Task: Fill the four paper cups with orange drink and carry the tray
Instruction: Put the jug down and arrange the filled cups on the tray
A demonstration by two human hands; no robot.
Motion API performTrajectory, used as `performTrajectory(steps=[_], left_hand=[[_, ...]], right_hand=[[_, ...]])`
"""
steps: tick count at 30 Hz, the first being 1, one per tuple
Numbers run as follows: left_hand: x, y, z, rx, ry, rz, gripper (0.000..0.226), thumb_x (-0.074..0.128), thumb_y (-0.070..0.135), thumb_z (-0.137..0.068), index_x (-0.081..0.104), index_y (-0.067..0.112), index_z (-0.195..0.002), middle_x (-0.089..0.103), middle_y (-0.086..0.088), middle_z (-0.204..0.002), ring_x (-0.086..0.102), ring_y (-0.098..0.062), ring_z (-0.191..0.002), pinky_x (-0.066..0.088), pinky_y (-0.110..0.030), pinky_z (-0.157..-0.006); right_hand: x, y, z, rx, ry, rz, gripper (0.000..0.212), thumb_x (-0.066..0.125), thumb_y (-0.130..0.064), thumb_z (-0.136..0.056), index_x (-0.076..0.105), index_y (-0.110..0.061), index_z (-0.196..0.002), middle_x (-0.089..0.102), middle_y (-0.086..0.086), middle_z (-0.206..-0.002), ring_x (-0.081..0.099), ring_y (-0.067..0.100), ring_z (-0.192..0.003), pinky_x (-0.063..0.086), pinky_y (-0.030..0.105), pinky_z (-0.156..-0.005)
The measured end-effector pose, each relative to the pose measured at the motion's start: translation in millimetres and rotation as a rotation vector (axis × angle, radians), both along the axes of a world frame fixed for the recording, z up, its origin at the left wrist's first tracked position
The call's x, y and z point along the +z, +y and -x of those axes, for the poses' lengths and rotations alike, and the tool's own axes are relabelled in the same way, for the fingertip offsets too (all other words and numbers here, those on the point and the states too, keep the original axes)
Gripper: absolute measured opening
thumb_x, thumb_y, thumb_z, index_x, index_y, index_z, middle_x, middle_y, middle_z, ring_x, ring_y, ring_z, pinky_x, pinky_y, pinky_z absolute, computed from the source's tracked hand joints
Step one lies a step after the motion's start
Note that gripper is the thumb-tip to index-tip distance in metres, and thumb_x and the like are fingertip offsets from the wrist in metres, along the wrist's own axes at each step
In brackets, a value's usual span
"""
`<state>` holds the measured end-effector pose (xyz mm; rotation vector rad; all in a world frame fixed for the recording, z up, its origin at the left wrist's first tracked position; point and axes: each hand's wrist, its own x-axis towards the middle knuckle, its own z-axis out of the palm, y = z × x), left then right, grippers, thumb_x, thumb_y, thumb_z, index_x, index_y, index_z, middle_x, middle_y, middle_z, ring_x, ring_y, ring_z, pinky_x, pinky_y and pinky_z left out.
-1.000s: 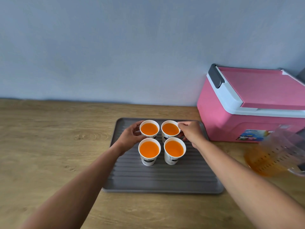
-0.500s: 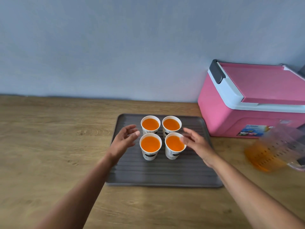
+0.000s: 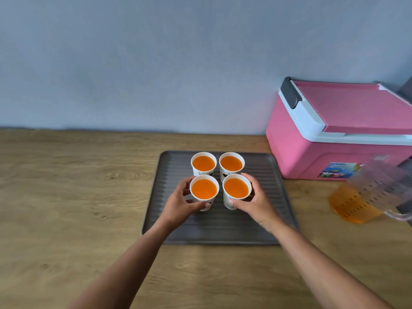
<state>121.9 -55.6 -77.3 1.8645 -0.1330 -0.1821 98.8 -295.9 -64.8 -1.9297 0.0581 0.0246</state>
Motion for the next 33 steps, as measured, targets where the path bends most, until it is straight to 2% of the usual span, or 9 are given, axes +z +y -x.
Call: performTrajectory(steps=[11, 19, 22, 24, 27, 29, 30, 33], left_hand=[[-4, 1, -2, 0.051, -0.031, -0.051, 0.075, 0.087, 0.029, -0.068, 0.046, 0.031, -0.131, 0.059, 0.012, -0.124, 0.057, -0.008, -0.115, 0.053, -0.032, -0.093], [-10, 9, 10, 0.026, -0.010, -0.045, 0.076, 0.087, 0.030, -0.068, 0.045, 0.031, -0.132, 0.059, 0.012, -0.125, 0.057, -0.008, -0.115, 0.052, -0.033, -0.094], [-11, 8, 12, 0.011, 0.018, -0.012, 0.078, 0.088, 0.026, -0.067, 0.044, 0.032, -0.132, 0.058, 0.011, -0.126, 0.055, -0.008, -0.118, 0.053, -0.029, -0.091], [-8, 10, 9, -0.024, 0.047, 0.027, 0.084, 0.090, 0.021, -0.065, 0.043, 0.032, -0.134, 0.056, 0.009, -0.129, 0.053, -0.009, -0.121, 0.055, -0.031, -0.090], [-10, 20, 5, -0.080, 0.066, 0.033, 0.093, 0.091, 0.019, -0.063, 0.040, 0.035, -0.139, 0.053, 0.007, -0.135, 0.051, -0.010, -0.125, 0.056, -0.034, -0.091], [-13, 30, 1, -0.061, 0.029, -0.045, 0.091, 0.089, 0.020, -0.066, 0.040, 0.035, -0.141, 0.051, 0.006, -0.137, 0.050, -0.010, -0.125, 0.052, -0.025, -0.089], [-14, 37, -2, -0.032, 0.005, -0.082, 0.086, 0.087, 0.019, -0.068, 0.043, 0.034, -0.140, 0.050, 0.005, -0.137, 0.051, -0.011, -0.123, 0.049, -0.023, -0.089], [-11, 54, -17, 0.109, -0.068, -0.084, 0.058, 0.080, 0.014, -0.078, 0.054, 0.030, -0.127, 0.059, 0.000, -0.128, 0.058, -0.018, -0.114, 0.050, -0.030, -0.091]], right_hand=[[-6, 4, -3, -0.025, -0.029, -0.024, 0.074, 0.090, -0.013, -0.069, 0.049, -0.028, -0.129, 0.061, -0.013, -0.120, 0.059, -0.006, -0.105, 0.048, 0.009, -0.081], [-13, 13, 16, -0.057, 0.010, -0.022, 0.076, 0.090, -0.016, -0.069, 0.048, -0.027, -0.132, 0.060, -0.013, -0.121, 0.057, -0.009, -0.104, 0.045, 0.005, -0.079], [-15, 8, 22, -0.033, 0.042, -0.007, 0.081, 0.091, -0.018, -0.068, 0.045, -0.034, -0.133, 0.058, -0.016, -0.123, 0.055, -0.007, -0.109, 0.044, 0.009, -0.083], [-15, 2, 21, -0.002, 0.089, 0.009, 0.088, 0.092, -0.016, -0.066, 0.041, -0.037, -0.135, 0.057, -0.017, -0.125, 0.054, -0.004, -0.115, 0.043, 0.012, -0.088], [-21, -14, 21, -0.019, 0.140, 0.030, 0.093, 0.091, -0.017, -0.066, 0.041, -0.030, -0.144, 0.059, -0.011, -0.131, 0.055, 0.003, -0.120, 0.045, 0.024, -0.101], [-26, -27, 18, -0.124, 0.134, 0.087, 0.085, 0.087, -0.017, -0.071, 0.046, -0.022, -0.146, 0.061, -0.002, -0.130, 0.058, 0.013, -0.120, 0.044, 0.031, -0.104], [-26, -33, 16, -0.200, 0.123, 0.103, 0.073, 0.082, -0.014, -0.077, 0.051, -0.018, -0.143, 0.063, 0.001, -0.126, 0.060, 0.017, -0.117, 0.045, 0.030, -0.100], [-25, -49, 7, -0.439, 0.066, 0.157, 0.037, 0.069, -0.014, -0.090, 0.065, -0.013, -0.127, 0.068, 0.004, -0.106, 0.065, 0.028, -0.105, 0.050, 0.035, -0.091]])
